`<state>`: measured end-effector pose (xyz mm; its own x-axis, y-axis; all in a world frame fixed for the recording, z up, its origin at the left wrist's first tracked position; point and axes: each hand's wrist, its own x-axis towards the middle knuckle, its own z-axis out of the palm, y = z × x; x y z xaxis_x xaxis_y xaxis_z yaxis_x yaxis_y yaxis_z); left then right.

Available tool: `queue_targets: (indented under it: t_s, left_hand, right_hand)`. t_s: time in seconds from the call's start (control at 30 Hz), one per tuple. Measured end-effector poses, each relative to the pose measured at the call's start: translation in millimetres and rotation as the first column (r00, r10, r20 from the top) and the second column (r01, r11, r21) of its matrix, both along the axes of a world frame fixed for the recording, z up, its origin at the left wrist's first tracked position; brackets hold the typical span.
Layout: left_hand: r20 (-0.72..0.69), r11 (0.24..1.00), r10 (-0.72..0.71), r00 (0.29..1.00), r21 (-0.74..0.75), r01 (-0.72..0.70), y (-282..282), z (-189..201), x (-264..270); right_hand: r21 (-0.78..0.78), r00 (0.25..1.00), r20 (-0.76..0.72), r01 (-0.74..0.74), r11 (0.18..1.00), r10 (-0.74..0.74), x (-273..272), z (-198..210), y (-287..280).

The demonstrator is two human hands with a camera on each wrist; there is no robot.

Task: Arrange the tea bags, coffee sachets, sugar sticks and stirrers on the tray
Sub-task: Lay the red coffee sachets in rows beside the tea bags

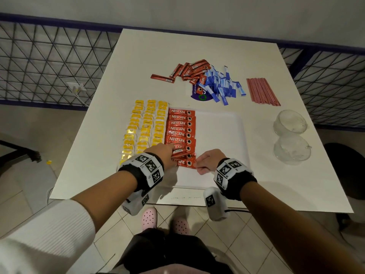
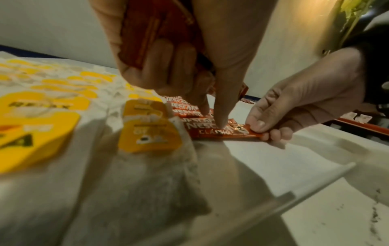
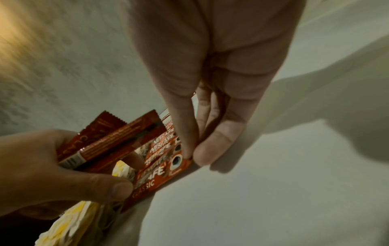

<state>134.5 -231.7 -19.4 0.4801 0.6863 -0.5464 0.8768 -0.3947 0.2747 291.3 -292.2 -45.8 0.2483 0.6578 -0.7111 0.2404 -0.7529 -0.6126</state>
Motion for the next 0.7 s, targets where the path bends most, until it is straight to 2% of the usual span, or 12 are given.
queue_targets:
  t_s: [0.13, 0.27, 0.57, 0.7]
  left_hand:
    - [-0.111, 0.994, -0.087, 0.990, 0.051, 0.093, 0, -2, 6]
    - [-0.172, 0.990, -0.110, 0.979, 0.065, 0.122, 0, -5, 7]
    - [-0.159, 0.992, -0.108, 0.981, 0.050, 0.117, 3, -6, 6]
    - [-0.116, 0.994, -0.095, 0.989, 0.043, 0.101, 5, -3, 3]
  right_hand:
    - [-0.017, 0.999, 0.033, 0.001, 1.000, -0.001, -1, -2, 2]
    - [-0.053, 0.996, 0.090, -0.002, 0.999, 0.007, -2, -1, 5]
    - [-0.005, 0.995, 0.095, -0.039, 0.999, 0.039, 1, -3, 5]
    - [0.005, 0.994, 0.099, -0.039, 0.999, 0.038, 3, 10, 4]
